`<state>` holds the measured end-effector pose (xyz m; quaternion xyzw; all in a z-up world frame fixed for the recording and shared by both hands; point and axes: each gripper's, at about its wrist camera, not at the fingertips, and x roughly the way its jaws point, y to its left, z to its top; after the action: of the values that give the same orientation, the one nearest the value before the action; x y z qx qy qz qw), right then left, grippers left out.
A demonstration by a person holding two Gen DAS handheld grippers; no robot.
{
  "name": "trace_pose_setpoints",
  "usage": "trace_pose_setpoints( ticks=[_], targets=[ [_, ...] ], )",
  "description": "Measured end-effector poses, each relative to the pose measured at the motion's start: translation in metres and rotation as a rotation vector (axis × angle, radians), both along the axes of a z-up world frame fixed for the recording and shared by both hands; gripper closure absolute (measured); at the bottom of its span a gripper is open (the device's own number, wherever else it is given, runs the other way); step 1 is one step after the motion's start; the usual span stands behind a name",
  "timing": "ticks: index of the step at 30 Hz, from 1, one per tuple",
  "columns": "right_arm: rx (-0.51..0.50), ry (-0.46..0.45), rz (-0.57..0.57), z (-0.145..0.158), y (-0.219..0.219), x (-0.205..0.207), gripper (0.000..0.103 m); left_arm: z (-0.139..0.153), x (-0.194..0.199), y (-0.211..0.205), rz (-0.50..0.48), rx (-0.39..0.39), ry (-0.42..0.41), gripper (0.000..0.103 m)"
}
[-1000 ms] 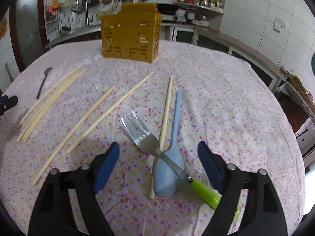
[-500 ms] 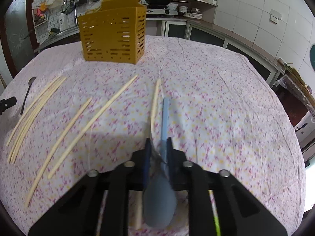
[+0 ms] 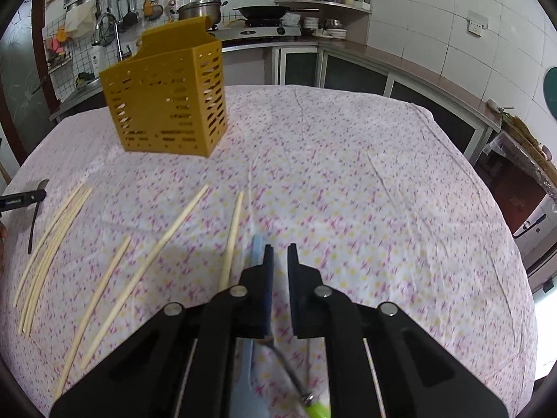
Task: Organize utensils
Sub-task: 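Grasp the grey ladle with the left tool while the right tool grasps the green-handled fork and blue spatula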
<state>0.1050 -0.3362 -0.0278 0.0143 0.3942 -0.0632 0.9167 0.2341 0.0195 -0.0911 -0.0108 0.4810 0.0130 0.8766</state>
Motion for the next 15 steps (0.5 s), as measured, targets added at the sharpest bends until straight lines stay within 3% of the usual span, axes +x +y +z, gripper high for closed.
trace_pose_setpoints(
  ticks=[6, 8, 12, 15],
  targets=[
    [0.009, 0.006, 0.001, 0.0, -0.006, 0.008, 0.095, -0.005, 0.014, -0.001, 0.016, 0.01, 0.003, 0.023],
    [0.014, 0.006, 0.001, -0.001, -0.007, 0.01, 0.095, -0.004, 0.017, -0.002, 0.027, 0.015, -0.012, 0.032],
    [0.025, 0.004, -0.001, 0.0, -0.009, 0.013, 0.095, 0.001, 0.021, -0.004, 0.03, 0.026, -0.038, 0.068],
    [0.042, 0.001, 0.0, 0.002, -0.012, 0.013, 0.095, 0.003, 0.022, -0.002, 0.027, 0.002, -0.042, 0.068]
  ],
)
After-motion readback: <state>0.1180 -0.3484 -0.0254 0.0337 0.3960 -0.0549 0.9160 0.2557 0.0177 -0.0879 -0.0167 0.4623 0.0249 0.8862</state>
